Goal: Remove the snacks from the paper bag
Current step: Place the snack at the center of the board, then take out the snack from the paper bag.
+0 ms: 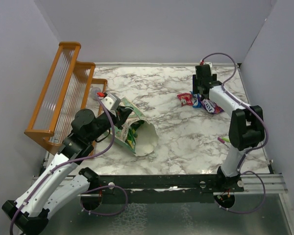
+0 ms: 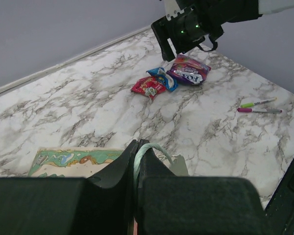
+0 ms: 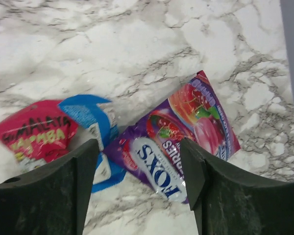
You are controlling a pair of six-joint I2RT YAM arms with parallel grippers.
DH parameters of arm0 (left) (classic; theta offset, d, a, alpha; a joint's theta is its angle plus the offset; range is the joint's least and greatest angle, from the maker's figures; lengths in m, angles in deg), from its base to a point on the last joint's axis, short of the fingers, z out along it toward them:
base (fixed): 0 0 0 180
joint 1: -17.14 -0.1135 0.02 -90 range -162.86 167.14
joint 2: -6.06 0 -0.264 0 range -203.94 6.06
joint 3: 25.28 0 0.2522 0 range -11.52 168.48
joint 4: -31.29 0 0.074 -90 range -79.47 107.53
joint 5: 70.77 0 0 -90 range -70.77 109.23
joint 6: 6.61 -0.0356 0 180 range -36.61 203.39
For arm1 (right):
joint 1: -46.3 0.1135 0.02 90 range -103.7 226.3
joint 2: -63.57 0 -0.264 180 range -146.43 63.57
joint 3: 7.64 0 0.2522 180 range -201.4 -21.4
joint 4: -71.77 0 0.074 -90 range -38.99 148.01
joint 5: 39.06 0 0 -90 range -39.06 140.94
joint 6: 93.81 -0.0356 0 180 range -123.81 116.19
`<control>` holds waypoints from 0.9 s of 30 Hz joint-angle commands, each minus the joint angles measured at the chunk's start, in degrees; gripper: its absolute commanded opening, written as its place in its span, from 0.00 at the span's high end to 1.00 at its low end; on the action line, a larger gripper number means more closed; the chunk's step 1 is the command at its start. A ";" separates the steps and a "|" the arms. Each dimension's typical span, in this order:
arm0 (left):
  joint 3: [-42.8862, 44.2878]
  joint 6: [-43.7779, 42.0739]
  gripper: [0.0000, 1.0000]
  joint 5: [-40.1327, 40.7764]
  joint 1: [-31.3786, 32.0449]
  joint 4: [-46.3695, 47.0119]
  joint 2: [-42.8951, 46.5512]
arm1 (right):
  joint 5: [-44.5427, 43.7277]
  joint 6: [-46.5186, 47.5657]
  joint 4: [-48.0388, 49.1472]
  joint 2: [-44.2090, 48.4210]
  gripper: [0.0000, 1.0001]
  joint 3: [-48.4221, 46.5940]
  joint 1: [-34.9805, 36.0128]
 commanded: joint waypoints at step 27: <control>5.06 18.00 1.00 -3.12 -0.95 1.59 -5.30 | 65.86 -10.59 5.55 56.85 0.00 32.21 0.21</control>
